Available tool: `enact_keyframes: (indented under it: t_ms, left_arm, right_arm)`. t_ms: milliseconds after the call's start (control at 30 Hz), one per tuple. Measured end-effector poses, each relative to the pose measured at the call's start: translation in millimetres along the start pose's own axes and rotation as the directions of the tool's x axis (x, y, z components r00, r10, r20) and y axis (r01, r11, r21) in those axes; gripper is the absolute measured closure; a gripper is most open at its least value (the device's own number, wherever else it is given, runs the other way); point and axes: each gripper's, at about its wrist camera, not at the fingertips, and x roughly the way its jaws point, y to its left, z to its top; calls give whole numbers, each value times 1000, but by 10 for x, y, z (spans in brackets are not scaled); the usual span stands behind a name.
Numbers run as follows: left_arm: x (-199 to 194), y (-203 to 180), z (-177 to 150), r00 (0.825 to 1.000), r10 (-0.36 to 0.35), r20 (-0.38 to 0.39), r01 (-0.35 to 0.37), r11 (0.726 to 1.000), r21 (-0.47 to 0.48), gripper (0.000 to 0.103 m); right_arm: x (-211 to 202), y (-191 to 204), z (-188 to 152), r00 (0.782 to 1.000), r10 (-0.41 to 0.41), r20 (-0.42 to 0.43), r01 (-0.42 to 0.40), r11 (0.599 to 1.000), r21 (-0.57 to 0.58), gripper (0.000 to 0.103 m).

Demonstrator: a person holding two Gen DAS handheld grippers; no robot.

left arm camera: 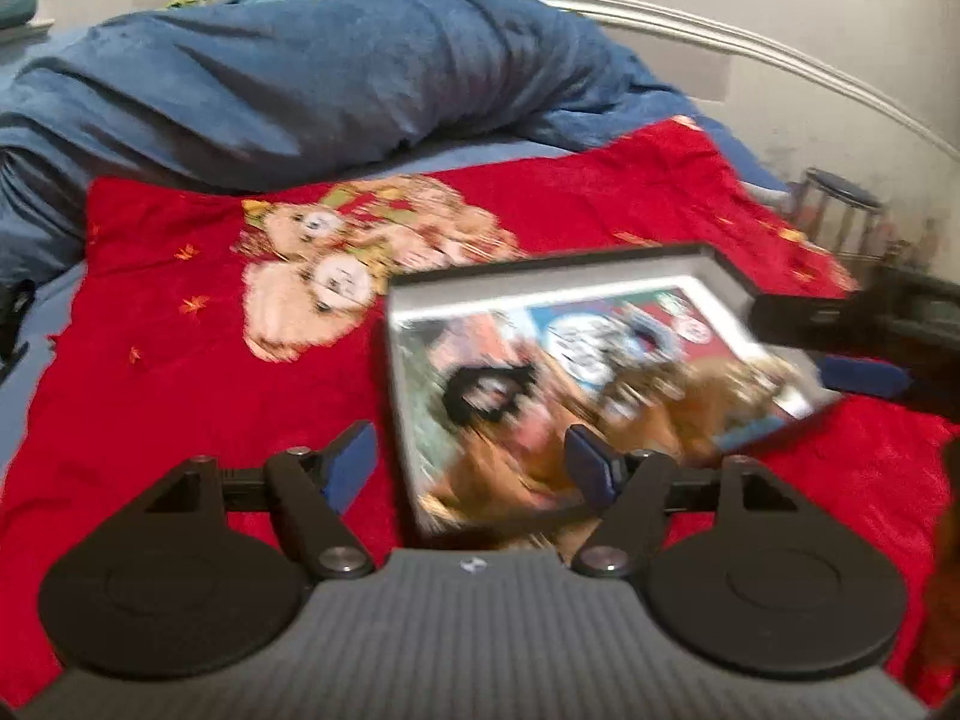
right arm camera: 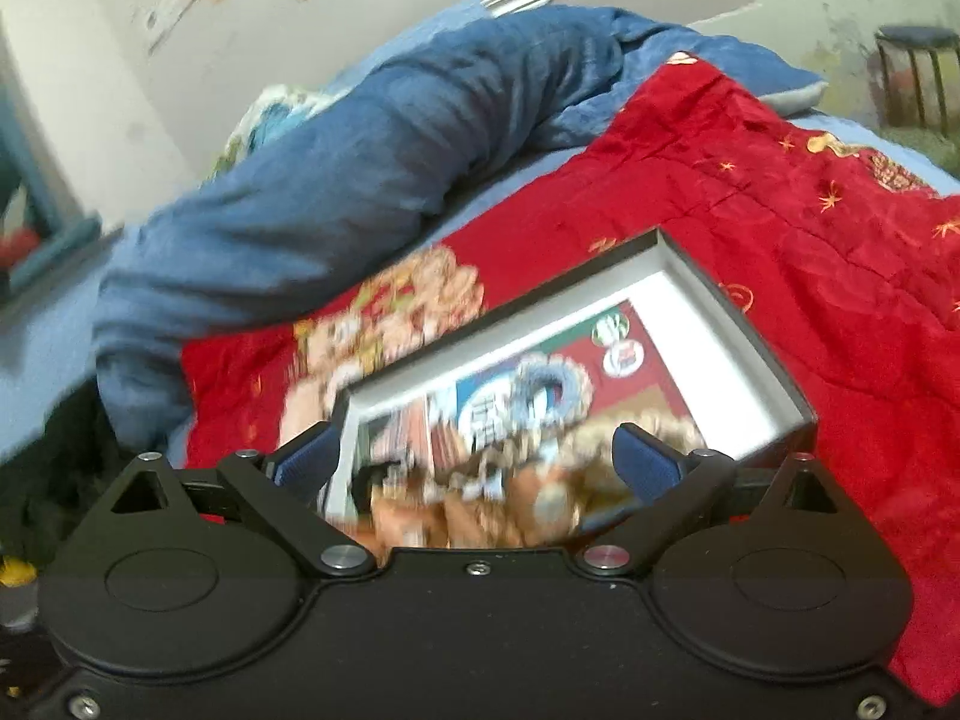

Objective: Organize objects
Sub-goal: 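Grasp the blue binder clip with the left gripper while the right grasps the teal clip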

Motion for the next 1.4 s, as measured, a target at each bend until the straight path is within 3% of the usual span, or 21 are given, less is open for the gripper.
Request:
enact_keyframes:
  t_ms: [100, 267, 433, 600, 633, 667, 733, 833, 967, 1100, 1200, 1333, 1400]
  left_arm:
    - [-59, -134, -185, 999, -31, -20, 31, 999, 21, 22]
    - [171, -346, -342, 994, 20, -106, -11, 996, 87, 22]
    - [281, -384, -431, 993, 35, -113, -22, 993, 117, 23]
    - [486, -409, -487, 978, 37, -206, -18, 995, 94, 31]
    - [493, -420, -489, 980, 40, -193, -22, 995, 95, 38]
    - [509, -435, -493, 981, 42, -189, -23, 994, 105, 56]
    - [538, -473, -489, 977, 34, -212, -6, 992, 129, 72]
    - [487, -535, -521, 976, 59, -208, -23, 986, 167, 72]
    - [414, -491, -526, 977, 63, -206, -32, 988, 148, 72]
    - [330, -424, -502, 975, 144, -170, -119, 981, 152, 72]
    - [276, -338, -515, 964, 219, -150, -195, 967, 162, 72]
    - [361, -156, -457, 956, 209, -207, -199, 978, 71, 72]
    - [379, -137, -458, 953, 223, -207, -211, 974, 80, 72]
  right_arm:
    - [-200, 64, -173, 999, -34, -3, 34, 999, -14, 5]
    - [-397, 114, -287, 998, -62, 18, 63, 996, -57, 5]
    - [-249, 42, -227, 998, -56, -18, 56, 998, -17, 5]
    - [-124, -138, -214, 995, -95, -42, 96, 995, 27, 6]
    - [-103, -167, -214, 994, -103, -46, 104, 994, 31, 6]
    - [-87, -188, -220, 993, -107, -50, 108, 994, 31, 6]
    - [-43, -205, -234, 993, -96, -68, 98, 995, 34, 6]
    - [-14, -209, -254, 994, -63, -87, 67, 997, 43, 9]
    - [19, -154, -292, 994, -37, -103, 41, 999, 33, 11]
    - [50, -92, -334, 992, -1, -127, 8, 999, 51, 19]
    - [63, -12, -378, 991, 1, -134, 3, 1000, 27, 20]
    - [185, 72, -470, 987, 27, -160, -27, 1000, 1, 22]
    - [302, 137, -526, 982, 36, -187, -40, 999, -13, 26]
